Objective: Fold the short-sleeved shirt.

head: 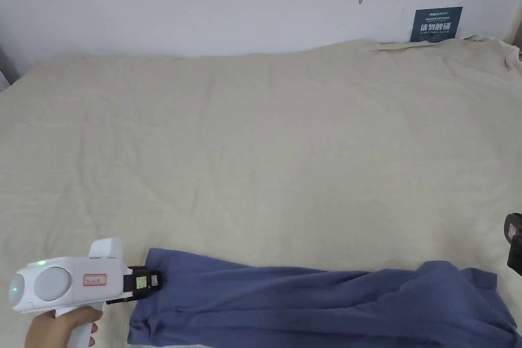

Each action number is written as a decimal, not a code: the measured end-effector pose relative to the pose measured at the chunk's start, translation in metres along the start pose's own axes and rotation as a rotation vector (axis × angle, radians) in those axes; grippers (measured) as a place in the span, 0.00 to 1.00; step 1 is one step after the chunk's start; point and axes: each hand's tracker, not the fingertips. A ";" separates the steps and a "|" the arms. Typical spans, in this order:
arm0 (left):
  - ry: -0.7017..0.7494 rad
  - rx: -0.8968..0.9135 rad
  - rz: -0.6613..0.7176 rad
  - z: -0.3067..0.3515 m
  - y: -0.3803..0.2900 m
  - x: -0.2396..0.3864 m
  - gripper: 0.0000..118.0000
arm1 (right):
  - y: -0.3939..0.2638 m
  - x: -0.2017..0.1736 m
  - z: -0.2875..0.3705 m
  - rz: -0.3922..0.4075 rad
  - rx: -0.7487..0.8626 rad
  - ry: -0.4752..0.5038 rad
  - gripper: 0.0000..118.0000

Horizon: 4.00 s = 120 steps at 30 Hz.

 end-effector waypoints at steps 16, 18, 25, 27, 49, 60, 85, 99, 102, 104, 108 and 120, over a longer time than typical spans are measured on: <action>0.166 -0.005 0.124 0.052 0.006 0.016 0.01 | -0.001 0.000 0.003 -0.007 0.010 0.040 0.00; 0.087 -0.025 0.121 0.047 0.010 0.040 0.01 | -0.003 0.001 0.004 -0.010 0.009 0.043 0.00; -0.141 -0.088 0.036 0.006 0.022 0.129 0.01 | -0.004 0.008 0.009 -0.009 0.005 0.043 0.00; -0.167 -0.116 0.007 -0.016 0.022 0.147 0.01 | -0.004 0.010 0.011 -0.014 0.007 0.040 0.00; -0.183 -0.202 -0.074 -0.101 -0.007 0.240 0.70 | -0.008 0.032 0.023 -0.027 0.000 -0.003 0.00; -0.118 0.115 -0.169 -0.022 0.004 0.216 0.96 | -0.003 0.023 0.021 -0.021 0.007 0.023 0.00; 0.042 0.120 -0.246 -0.082 -0.072 0.175 0.00 | -0.003 0.024 0.027 -0.021 0.007 0.026 0.00; -0.070 0.047 -0.290 -0.114 -0.108 0.245 0.00 | -0.008 0.039 0.032 -0.039 -0.002 -0.003 0.00; -0.092 0.050 -0.281 -0.118 -0.111 0.256 0.00 | -0.008 0.042 0.033 -0.039 -0.002 -0.009 0.00; -0.120 0.032 -0.285 -0.123 -0.114 0.264 0.00 | -0.008 0.044 0.033 -0.043 0.000 -0.012 0.00; -0.092 0.042 -0.325 -0.126 -0.120 0.278 0.00 | -0.009 0.047 0.035 -0.045 0.000 -0.020 0.00; -0.170 0.076 -0.303 -0.071 -0.082 0.261 0.00 | -0.006 0.046 0.035 -0.043 0.002 -0.021 0.00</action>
